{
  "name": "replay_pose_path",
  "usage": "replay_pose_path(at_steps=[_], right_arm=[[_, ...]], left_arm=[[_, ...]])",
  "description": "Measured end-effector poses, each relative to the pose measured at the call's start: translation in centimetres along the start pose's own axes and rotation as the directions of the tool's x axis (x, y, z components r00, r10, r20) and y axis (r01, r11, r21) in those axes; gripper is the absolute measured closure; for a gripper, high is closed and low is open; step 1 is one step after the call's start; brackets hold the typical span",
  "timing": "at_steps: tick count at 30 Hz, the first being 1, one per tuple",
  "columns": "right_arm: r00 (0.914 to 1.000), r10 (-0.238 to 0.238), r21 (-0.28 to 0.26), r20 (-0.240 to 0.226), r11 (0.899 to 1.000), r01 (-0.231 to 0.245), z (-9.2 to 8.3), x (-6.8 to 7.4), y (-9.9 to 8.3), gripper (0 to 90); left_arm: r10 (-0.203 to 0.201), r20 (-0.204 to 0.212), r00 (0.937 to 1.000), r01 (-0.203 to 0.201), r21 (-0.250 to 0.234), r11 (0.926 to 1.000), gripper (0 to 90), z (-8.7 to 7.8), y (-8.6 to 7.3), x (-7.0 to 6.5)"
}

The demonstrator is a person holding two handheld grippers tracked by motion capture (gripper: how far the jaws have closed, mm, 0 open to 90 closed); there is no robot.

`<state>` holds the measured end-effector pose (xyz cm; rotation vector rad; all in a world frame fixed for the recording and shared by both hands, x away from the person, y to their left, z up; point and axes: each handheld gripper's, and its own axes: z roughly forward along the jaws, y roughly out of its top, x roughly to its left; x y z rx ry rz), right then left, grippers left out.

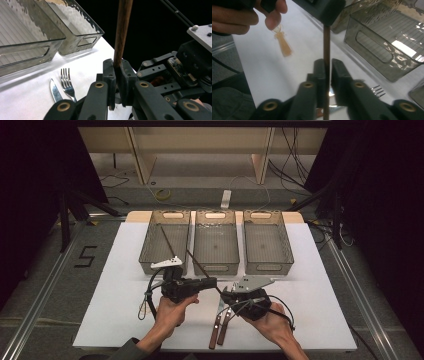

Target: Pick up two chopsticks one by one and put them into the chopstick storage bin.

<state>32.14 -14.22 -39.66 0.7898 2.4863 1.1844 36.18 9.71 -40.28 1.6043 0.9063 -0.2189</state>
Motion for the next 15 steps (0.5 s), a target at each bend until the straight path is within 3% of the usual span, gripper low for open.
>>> replay_pose_path(at_steps=[5, 9, 15], right_arm=[[0.9993, 0.022, -0.005, -0.031, 1.000, -0.022, -0.8, -0.7, -0.2, 57.7], [0.9981, 0.051, 0.015, -0.034, 0.999, -0.050, -1.4, -1.5, -1.1, 48.5], [0.9956, 0.094, 0.039, -0.007, 0.995, -0.094, -2.0, -2.9, -3.0, 41.6]], left_arm=[[0.043, -0.030, 0.9986, -0.043, 0.009, 0.9990, 84.8, -0.9, 1.0, -0.2], [0.059, -0.059, 0.9965, -0.058, 0.021, 0.9981, 84.8, -2.2, 2.4, 0.2], [0.040, -0.070, 0.9967, -0.038, 0.036, 0.9986, 84.8, -4.6, 4.6, 1.5]])
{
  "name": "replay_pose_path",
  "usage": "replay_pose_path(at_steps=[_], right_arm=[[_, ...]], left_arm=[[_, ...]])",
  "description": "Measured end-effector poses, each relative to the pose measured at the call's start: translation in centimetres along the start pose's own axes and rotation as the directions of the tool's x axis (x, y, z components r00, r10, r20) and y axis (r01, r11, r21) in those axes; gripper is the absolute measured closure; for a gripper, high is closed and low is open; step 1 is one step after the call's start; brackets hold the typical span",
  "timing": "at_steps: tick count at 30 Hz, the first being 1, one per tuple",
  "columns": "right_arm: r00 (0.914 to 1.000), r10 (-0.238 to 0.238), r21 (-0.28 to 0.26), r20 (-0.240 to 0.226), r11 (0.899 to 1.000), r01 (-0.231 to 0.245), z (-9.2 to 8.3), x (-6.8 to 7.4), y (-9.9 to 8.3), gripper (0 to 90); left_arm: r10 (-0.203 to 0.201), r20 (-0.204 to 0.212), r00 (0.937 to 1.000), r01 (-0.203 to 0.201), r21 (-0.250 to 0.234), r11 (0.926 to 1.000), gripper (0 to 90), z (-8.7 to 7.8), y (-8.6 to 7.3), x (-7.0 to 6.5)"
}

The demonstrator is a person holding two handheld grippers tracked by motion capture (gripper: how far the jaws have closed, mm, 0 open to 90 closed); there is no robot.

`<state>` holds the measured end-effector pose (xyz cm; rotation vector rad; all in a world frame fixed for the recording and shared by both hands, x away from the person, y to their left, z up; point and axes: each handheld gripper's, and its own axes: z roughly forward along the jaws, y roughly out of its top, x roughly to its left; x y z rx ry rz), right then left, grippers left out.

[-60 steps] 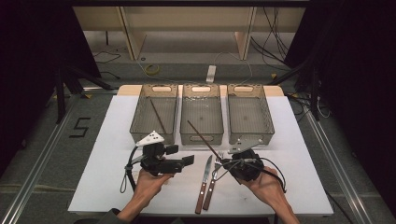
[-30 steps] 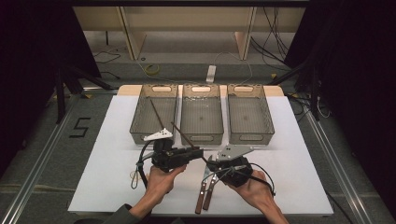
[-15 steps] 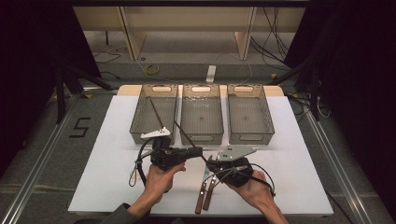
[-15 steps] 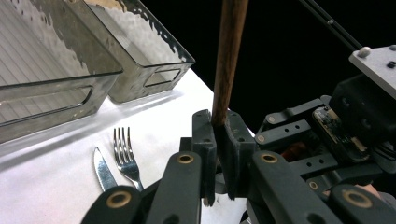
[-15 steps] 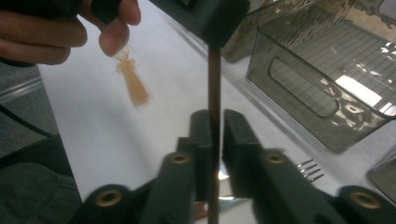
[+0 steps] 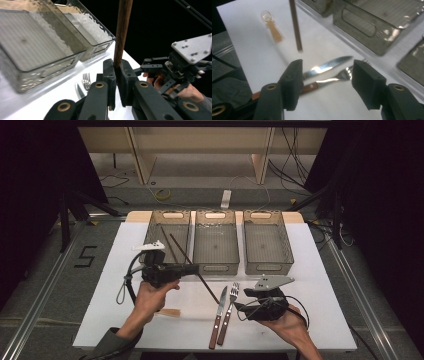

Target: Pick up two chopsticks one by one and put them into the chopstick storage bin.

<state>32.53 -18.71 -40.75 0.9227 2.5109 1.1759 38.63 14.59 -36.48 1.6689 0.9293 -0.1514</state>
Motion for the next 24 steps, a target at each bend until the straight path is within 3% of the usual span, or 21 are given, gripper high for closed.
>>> replay_pose_path(at_steps=[7, 11, 24], right_arm=[[0.9986, 0.022, 0.020, 0.048, 1.000, -0.023, -0.6, -0.6, -1.1, 31.9], [0.9972, 0.032, 0.027, 0.068, 0.999, -0.034, -0.9, -0.8, -1.7, 30.0], [0.9945, 0.062, 0.017, 0.085, 0.998, -0.063, -1.6, -1.1, -2.7, 26.3]], left_arm=[[-0.022, -0.063, 0.9978, 0.023, 0.020, 0.9995, 84.7, -2.0, 2.3, 2.1], [-0.012, -0.127, 0.9918, 0.018, 0.039, 0.9991, 84.6, -2.7, 3.9, 2.9], [-0.039, -0.216, 0.9757, 0.048, 0.036, 0.9982, 84.7, -4.5, 9.4, 5.2]])
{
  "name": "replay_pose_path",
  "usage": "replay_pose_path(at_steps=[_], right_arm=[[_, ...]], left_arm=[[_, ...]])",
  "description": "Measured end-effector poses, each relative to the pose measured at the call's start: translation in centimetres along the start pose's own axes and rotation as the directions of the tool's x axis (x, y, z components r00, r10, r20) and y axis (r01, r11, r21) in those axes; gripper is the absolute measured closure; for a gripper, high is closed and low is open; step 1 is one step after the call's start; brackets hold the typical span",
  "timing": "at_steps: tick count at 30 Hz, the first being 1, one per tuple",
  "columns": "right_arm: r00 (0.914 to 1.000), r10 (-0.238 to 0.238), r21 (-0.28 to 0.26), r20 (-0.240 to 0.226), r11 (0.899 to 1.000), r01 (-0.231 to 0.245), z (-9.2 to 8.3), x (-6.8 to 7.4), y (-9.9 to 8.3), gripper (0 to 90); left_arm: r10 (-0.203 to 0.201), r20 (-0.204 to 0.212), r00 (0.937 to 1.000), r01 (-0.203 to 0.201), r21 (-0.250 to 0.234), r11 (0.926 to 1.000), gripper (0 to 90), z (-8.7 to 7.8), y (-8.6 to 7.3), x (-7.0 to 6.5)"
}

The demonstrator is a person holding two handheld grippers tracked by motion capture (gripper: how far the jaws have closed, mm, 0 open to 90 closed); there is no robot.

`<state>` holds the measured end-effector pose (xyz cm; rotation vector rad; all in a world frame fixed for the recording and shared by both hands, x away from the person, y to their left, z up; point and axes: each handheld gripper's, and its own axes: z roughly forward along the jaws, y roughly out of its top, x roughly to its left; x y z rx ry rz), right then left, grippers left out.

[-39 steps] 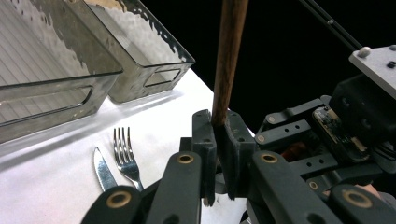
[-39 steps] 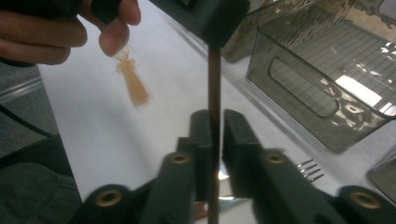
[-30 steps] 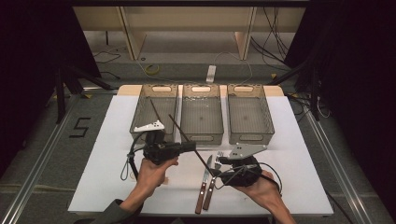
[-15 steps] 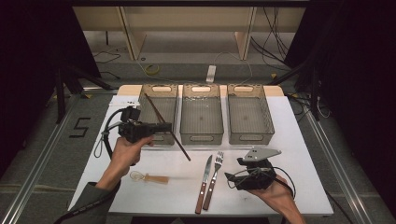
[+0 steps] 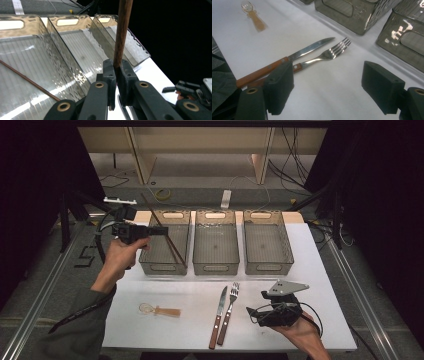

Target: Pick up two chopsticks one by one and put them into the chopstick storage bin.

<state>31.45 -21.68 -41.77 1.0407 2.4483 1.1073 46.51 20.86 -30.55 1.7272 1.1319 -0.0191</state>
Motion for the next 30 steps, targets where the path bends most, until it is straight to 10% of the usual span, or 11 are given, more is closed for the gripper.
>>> replay_pose_path(at_steps=[14, 30], right_arm=[[1.0000, -0.003, -0.006, 0.001, 1.000, 0.003, -0.1, 0.1, -0.2, 24.3], [0.9999, -0.011, -0.001, -0.004, 1.000, 0.011, -0.2, 0.2, -0.3, 24.3]], left_arm=[[-0.059, -0.109, 0.9923, 0.063, 0.041, 0.9971, 84.6, 2.3, 2.3, 3.2], [-0.106, -0.170, 0.9797, 0.127, 0.119, 0.9847, 84.3, 5.7, 0.6, 5.1]])
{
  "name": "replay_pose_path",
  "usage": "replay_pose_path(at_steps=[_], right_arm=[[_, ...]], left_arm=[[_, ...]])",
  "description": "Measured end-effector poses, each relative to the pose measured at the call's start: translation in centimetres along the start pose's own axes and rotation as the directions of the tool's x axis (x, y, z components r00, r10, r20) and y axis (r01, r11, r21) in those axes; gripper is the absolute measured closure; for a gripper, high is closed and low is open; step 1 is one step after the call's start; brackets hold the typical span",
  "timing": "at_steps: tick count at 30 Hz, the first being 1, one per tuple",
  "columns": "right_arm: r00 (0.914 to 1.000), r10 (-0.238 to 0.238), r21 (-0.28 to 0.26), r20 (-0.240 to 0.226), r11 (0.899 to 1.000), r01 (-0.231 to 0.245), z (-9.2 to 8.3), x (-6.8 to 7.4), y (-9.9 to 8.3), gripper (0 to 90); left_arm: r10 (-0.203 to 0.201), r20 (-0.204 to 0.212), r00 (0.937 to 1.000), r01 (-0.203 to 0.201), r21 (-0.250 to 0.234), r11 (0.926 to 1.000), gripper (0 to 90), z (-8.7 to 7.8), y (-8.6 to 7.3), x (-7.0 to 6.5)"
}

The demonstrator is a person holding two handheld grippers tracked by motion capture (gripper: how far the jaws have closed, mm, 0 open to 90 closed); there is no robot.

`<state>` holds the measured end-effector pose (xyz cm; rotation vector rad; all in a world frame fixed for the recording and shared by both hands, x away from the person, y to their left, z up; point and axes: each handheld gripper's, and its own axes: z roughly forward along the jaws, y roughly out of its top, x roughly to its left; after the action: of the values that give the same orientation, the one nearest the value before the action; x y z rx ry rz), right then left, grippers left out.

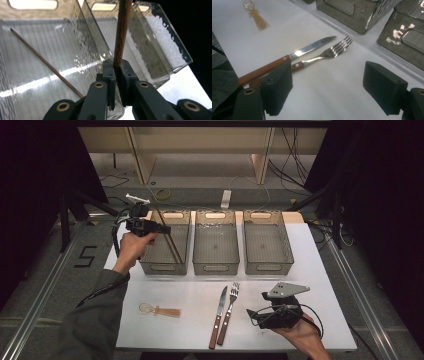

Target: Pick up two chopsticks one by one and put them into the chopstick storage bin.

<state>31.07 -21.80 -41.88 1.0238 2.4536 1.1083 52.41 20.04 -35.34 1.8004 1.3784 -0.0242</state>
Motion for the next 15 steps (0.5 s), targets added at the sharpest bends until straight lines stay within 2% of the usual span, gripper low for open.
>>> replay_pose_path(at_steps=[5, 15], right_arm=[[1.0000, 0.001, -0.003, 0.000, 1.000, -0.001, 0.0, 0.1, 0.1, 24.4], [1.0000, -0.002, 0.000, -0.001, 1.000, 0.002, 0.1, 0.1, 0.0, 24.7]], left_arm=[[0.006, -0.016, 0.9999, -0.005, 0.014, 0.9999, 84.2, 0.5, -0.6, 0.0], [-0.021, -0.074, 0.9970, 0.022, 0.019, 0.9996, 83.4, 1.8, -1.3, 1.1]])
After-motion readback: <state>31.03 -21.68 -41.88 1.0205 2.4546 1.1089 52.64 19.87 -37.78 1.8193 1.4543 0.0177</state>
